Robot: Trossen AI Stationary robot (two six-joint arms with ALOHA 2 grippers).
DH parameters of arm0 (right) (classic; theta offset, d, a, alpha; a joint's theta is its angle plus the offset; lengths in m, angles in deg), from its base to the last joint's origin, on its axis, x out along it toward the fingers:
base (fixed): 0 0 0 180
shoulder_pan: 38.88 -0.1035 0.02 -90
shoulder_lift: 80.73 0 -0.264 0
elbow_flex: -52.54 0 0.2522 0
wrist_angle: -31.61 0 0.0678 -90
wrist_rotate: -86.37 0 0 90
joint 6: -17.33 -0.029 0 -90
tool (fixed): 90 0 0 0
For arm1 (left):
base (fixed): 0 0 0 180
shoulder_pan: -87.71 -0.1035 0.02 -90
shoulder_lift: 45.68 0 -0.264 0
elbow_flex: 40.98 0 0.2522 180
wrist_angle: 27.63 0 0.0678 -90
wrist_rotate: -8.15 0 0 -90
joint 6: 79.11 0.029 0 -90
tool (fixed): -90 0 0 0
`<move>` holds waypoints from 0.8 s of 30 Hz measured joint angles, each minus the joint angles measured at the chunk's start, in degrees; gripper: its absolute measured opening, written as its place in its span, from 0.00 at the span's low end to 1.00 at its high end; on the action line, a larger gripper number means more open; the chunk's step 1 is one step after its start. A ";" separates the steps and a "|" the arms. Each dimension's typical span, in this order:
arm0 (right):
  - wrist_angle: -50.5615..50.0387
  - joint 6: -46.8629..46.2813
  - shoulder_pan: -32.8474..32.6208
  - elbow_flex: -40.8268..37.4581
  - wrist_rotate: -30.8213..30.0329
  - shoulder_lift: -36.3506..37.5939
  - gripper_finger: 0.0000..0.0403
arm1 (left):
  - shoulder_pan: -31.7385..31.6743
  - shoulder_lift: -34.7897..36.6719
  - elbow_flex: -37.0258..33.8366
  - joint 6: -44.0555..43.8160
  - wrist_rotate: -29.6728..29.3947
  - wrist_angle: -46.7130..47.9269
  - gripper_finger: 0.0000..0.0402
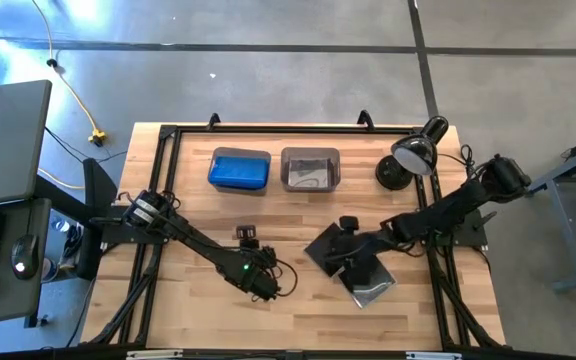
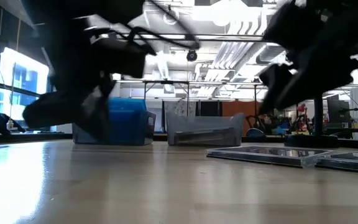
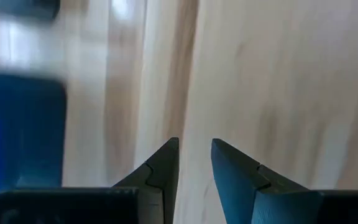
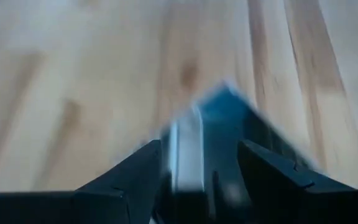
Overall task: Pick & place jewel cases by type
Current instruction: Put the top black CD case into the right black bin
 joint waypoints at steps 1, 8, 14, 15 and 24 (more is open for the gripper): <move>-4.99 -1.93 -0.02 1.23 -0.36 0.00 0.52 | -0.26 0.00 0.02 1.21 -0.29 -2.39 0.22; -26.32 -14.27 0.73 5.26 -2.11 0.00 0.52 | -3.84 0.02 0.04 12.40 1.48 -16.95 0.22; -25.93 -15.03 4.47 1.85 -2.05 0.00 0.52 | -6.46 0.02 0.04 17.52 3.68 -21.71 0.22; -25.57 -14.79 5.15 1.15 -2.03 0.00 0.52 | -6.83 0.02 0.04 18.40 4.21 -22.00 0.22; -3.32 -4.68 11.24 -5.51 3.27 -0.02 0.52 | -9.51 0.04 0.04 21.07 8.92 -24.73 0.22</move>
